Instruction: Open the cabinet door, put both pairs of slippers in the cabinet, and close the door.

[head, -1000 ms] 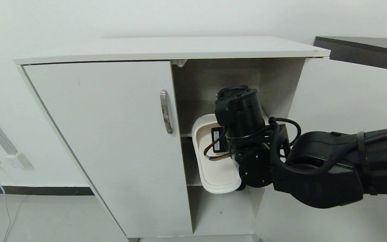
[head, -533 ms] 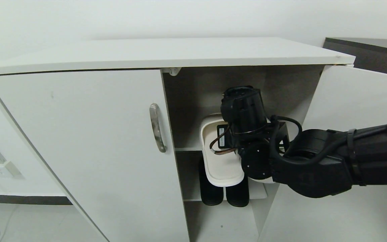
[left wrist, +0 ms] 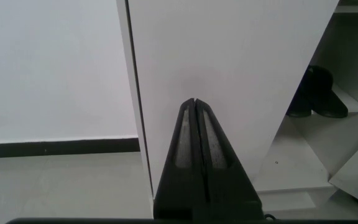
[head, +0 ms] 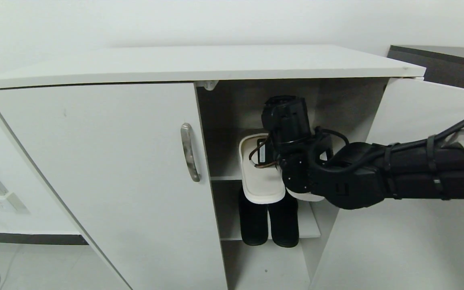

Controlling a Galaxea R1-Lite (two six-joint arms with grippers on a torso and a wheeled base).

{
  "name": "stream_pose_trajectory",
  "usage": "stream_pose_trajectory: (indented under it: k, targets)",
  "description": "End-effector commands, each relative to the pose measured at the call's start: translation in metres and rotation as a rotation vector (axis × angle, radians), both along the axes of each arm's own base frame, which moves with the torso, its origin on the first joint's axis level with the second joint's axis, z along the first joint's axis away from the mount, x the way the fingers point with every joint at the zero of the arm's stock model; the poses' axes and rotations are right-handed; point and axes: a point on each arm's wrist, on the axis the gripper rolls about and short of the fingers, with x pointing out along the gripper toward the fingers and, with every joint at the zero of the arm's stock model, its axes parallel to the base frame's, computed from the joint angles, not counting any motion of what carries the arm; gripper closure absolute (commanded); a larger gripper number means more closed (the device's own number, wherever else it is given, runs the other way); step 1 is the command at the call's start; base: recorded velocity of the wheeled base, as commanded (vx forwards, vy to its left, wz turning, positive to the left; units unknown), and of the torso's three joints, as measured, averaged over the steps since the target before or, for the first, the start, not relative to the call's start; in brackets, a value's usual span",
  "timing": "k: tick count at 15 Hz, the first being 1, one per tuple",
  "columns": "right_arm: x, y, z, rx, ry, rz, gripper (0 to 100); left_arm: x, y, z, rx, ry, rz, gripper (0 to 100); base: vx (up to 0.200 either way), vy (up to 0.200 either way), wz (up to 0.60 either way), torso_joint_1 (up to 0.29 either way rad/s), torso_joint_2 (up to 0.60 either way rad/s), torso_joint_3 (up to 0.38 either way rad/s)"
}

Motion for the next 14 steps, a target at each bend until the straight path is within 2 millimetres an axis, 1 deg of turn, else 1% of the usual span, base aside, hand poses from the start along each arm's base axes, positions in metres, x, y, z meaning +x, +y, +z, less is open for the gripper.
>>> stream_pose_trajectory:
  k: [1, 2, 5, 7, 12, 14]
  targets:
    - [0.018, 0.004, -0.004, 0.0, 0.0, -0.023, 100, 0.0, 0.0, 0.0, -0.001, 0.0, -0.001, 100, 0.0, 0.0, 0.0, 0.0, 0.0, 0.0]
    - [0.024, 0.005, -0.001, 0.003, -0.004, -0.031, 100, 0.0, 0.0, 0.0, -0.001, 0.0, 0.001, 100, 0.0, 0.0, 0.0, 0.0, 0.0, 0.0]
    - [0.029, 0.008, 0.005, 0.006, -0.008, -0.033, 100, 0.0, 0.0, 0.0, -0.001, 0.0, 0.001, 100, 0.0, 0.0, 0.0, 0.0, 0.0, 0.0]
    - [0.034, 0.011, 0.004, -0.01, -0.017, -0.032, 100, 0.0, 0.0, 0.0, -0.001, 0.0, 0.001, 100, 0.0, 0.0, 0.0, 0.0, 0.0, 0.0]
    - [0.043, 0.01, 0.0, -0.016, -0.016, -0.046, 100, 0.0, 0.0, 0.0, -0.002, 0.0, 0.001, 100, 0.0, 0.0, 0.0, 0.0, 0.0, 0.0]
    - [0.044, 0.01, -0.001, -0.018, -0.014, -0.046, 100, 0.0, 0.0, 0.0, -0.001, 0.0, 0.001, 100, 0.0, 0.0, 0.0, 0.0, 0.0, 0.0]
